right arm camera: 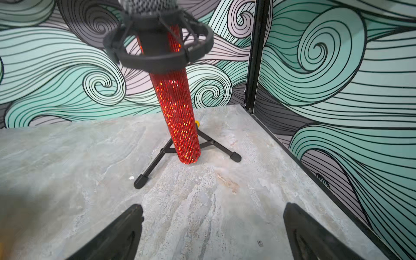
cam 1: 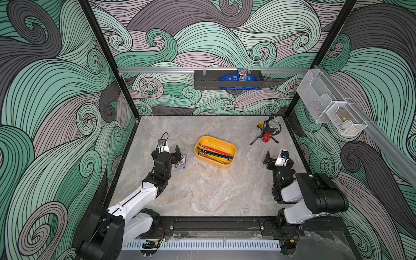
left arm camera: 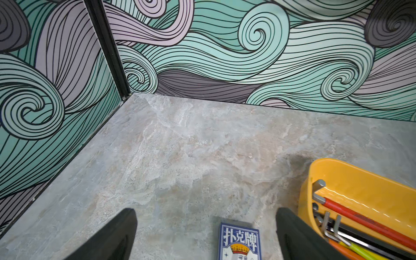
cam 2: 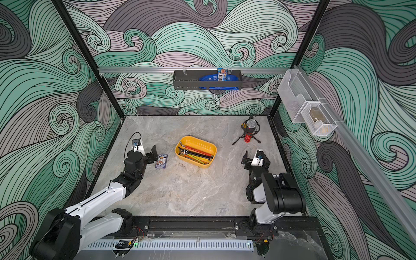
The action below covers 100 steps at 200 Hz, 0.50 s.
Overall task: Put the hex key on the desktop into the storage box
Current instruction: Reset both arms
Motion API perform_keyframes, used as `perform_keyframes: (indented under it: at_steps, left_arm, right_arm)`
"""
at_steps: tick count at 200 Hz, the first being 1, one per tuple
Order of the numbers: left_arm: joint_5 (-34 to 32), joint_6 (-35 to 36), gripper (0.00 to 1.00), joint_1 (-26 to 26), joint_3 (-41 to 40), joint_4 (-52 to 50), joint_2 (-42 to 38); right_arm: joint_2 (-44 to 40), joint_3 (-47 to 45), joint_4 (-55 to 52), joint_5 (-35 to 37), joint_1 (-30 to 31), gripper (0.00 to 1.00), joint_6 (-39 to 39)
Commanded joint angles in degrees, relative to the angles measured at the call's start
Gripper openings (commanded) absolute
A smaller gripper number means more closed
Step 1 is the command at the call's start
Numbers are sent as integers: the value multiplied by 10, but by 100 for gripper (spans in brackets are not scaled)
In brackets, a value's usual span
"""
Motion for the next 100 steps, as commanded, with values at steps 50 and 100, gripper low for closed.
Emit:
perform_keyframes:
  at_steps: [50,100]
  left_arm:
    - [10,112,99,72,-75,309,101]
    - [71,109,99,107,-53,345,190]
  right_arm:
    - [-5,19,56,-5,-2,100,-3]
    - [-5,31,35,-13,-2,100,-5]
